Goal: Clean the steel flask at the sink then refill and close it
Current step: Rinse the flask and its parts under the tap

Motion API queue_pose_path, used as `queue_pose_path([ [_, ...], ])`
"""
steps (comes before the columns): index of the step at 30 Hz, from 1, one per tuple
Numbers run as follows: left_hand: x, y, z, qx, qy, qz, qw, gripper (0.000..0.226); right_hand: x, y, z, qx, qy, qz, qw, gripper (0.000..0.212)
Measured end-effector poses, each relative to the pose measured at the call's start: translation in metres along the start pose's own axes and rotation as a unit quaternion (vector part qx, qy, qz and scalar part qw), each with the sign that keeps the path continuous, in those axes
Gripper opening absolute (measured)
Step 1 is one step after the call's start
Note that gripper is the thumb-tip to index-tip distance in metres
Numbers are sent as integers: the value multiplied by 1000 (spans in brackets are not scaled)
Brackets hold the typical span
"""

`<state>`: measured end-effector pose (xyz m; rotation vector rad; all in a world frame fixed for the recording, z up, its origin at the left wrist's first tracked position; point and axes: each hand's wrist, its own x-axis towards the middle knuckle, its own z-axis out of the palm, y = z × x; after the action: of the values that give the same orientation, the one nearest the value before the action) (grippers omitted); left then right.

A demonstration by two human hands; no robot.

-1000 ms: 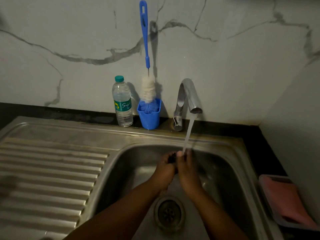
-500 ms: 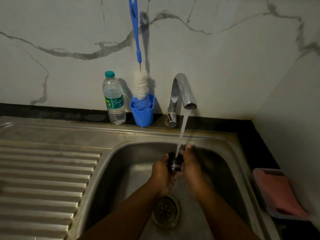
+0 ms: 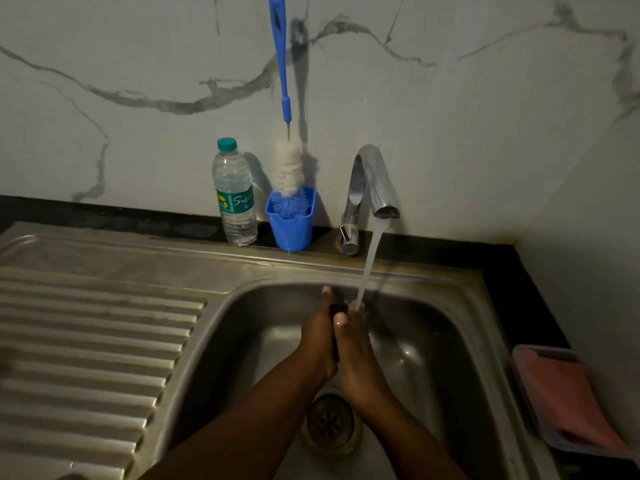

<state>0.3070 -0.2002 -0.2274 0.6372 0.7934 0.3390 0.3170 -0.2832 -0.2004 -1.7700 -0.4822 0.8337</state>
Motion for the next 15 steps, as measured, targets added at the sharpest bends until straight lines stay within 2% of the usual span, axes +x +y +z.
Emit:
queue_pose_path([
  [2,-1,-4,2,-7,15,-9,1000,61,8,3,-4,-19,19,-20,999,98],
  [5,-4,-14,10,12,24,-19,999,49,25,2,-19,137,41,57,988,77],
  [6,-6,-15,13,11,24,-23,999,49,27,1,-22,157,38,63,985,71],
  [9,-2,-9,13,-31,31,-21,999,60,13,-1,-19,-5,23,-24,999,75],
  [11,5,-1,7,-83,40,-7,996,65,5,3,-15,-83,2,-87,993,61],
  [13,4,0,4,-79,38,-5,996,72,6,10,-17,-99,12,-114,988,54],
  [15,-3,-4,9,-37,-17,-19,999,80,12,12,-24,-41,54,-83,994,47],
])
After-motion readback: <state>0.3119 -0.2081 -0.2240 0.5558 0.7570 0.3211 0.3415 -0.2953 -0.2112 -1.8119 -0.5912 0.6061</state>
